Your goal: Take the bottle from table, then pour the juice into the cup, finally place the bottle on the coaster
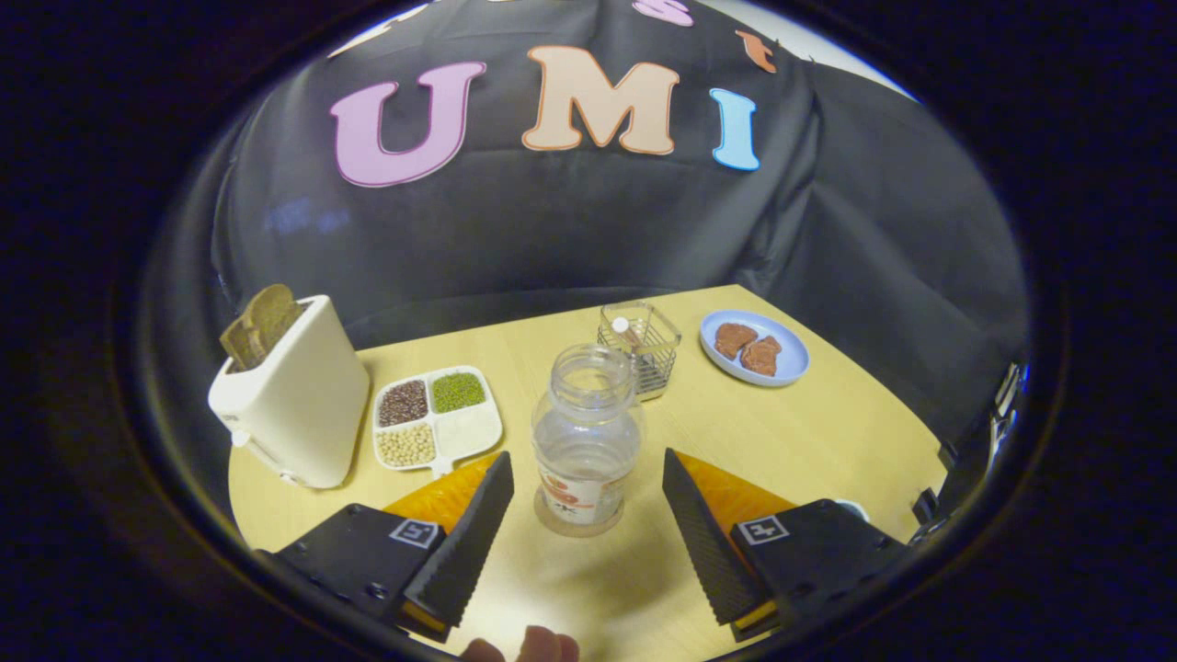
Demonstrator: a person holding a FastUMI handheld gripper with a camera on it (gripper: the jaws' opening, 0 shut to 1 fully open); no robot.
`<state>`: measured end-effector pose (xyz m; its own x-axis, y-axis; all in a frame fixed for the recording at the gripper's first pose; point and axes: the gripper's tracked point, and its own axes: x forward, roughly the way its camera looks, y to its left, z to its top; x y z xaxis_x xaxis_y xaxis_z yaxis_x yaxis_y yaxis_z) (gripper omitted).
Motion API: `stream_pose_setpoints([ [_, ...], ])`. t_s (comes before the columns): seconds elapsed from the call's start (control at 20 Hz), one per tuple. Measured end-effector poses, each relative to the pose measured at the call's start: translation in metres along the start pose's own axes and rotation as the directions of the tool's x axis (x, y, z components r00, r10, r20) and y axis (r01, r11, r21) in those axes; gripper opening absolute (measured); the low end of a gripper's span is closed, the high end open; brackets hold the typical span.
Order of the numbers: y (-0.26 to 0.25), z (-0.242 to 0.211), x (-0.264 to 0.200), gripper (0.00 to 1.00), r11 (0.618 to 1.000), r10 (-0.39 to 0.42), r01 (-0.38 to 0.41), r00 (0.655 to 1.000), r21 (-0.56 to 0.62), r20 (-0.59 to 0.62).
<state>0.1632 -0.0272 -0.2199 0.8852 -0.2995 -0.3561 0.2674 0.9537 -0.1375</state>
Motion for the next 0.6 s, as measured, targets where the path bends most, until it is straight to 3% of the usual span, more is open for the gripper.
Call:
stream_pose_setpoints([
  [0.35, -0.006, 0.048, -0.070, 1.00, 0.981, 0.190, -0.188, 0.980, -0.045, 0.065],
  [0.6, -0.015, 0.096, -0.120, 0.99, 0.929, 0.370, -0.366, 0.917, -0.060, 0.148],
])
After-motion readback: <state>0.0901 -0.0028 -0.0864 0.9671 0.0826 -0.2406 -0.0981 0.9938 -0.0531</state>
